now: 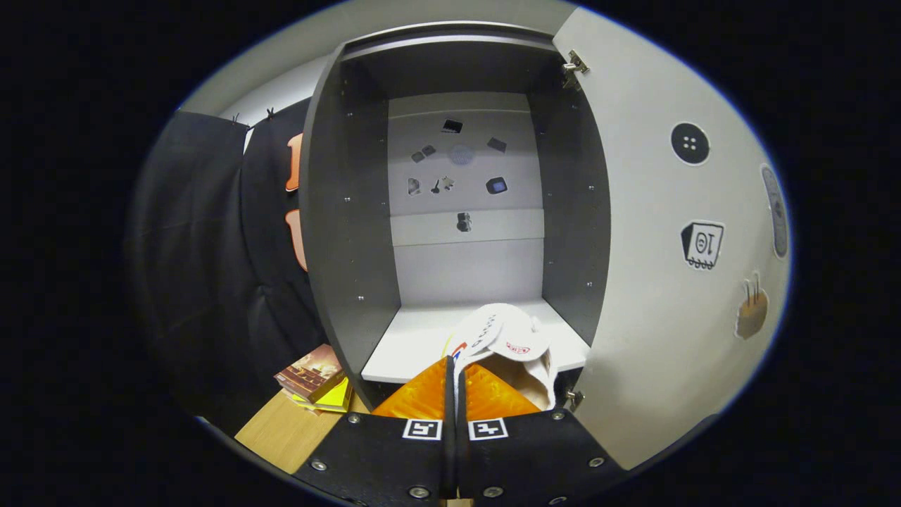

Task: Open the shoe cabinet door, grab the shoes and put them into the shoe cabinet, then close the shoe cabinet door.

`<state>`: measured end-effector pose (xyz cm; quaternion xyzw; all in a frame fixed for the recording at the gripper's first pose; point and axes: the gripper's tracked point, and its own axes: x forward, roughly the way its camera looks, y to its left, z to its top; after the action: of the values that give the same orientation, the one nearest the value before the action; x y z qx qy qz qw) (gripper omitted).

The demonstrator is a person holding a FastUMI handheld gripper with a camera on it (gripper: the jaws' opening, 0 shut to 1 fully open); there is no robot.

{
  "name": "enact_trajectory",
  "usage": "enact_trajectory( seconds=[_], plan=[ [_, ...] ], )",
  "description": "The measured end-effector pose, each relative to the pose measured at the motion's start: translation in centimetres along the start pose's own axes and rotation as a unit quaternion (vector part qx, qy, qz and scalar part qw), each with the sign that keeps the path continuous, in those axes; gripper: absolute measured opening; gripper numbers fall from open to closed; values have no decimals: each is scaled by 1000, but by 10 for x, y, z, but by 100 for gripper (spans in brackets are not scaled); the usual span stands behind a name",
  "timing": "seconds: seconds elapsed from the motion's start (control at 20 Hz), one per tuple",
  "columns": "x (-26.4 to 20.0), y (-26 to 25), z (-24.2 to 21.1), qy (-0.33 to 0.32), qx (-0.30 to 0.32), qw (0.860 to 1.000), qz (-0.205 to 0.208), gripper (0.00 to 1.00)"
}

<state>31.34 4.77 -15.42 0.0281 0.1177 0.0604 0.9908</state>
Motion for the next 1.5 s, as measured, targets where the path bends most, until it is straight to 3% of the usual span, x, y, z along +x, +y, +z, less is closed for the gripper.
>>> enact_trajectory(
  seconds=[0.3,0.55,1.15,1.3,1.35,1.45,1.5],
  plan=[
    [91,-1,11,15,-3,1000,17,0],
    [162,-10,-1,47,4,999,8,0],
    [211,9,-35,89,-11,996,24,1],
    [209,12,-34,84,-13,996,22,16],
    [208,11,-35,87,-11,996,18,31],
    [208,11,-36,91,-6,996,15,45],
    [207,11,-36,91,-8,996,13,48]
  ],
)
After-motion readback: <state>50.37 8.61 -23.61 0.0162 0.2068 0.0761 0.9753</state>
